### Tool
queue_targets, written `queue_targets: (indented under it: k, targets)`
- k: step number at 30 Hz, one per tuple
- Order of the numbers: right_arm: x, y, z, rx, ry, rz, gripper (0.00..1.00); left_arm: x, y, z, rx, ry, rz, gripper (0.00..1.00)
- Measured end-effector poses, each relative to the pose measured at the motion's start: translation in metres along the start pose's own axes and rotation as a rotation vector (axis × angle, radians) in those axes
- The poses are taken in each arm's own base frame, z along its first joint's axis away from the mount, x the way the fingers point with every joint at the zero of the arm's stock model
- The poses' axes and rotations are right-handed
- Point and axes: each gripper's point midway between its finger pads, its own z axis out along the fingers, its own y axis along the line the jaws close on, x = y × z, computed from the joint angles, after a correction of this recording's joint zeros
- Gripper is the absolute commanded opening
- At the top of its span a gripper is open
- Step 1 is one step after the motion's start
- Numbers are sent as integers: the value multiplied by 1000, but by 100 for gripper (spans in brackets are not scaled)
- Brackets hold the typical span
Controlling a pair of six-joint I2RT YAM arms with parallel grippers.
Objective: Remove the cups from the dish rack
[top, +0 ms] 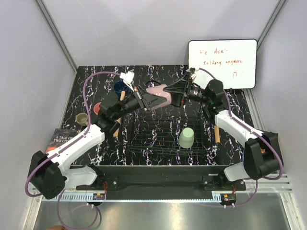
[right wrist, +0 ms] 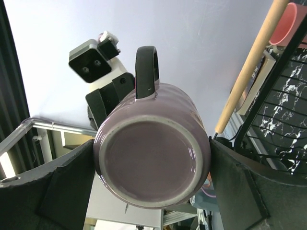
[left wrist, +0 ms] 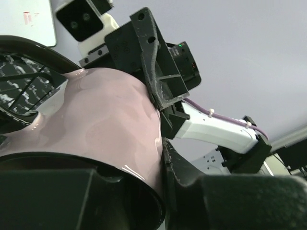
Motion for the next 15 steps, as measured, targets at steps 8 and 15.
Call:
queue_targets:
  k: [8, 15]
  targets:
    - [-6, -10, -6, 126, -88, -70, 100, -4, 12, 2, -283, 37, 121, 0]
    - [-10, -28, -17, 278, -146, -181, 100, -24, 54, -35, -587, 9, 275, 0]
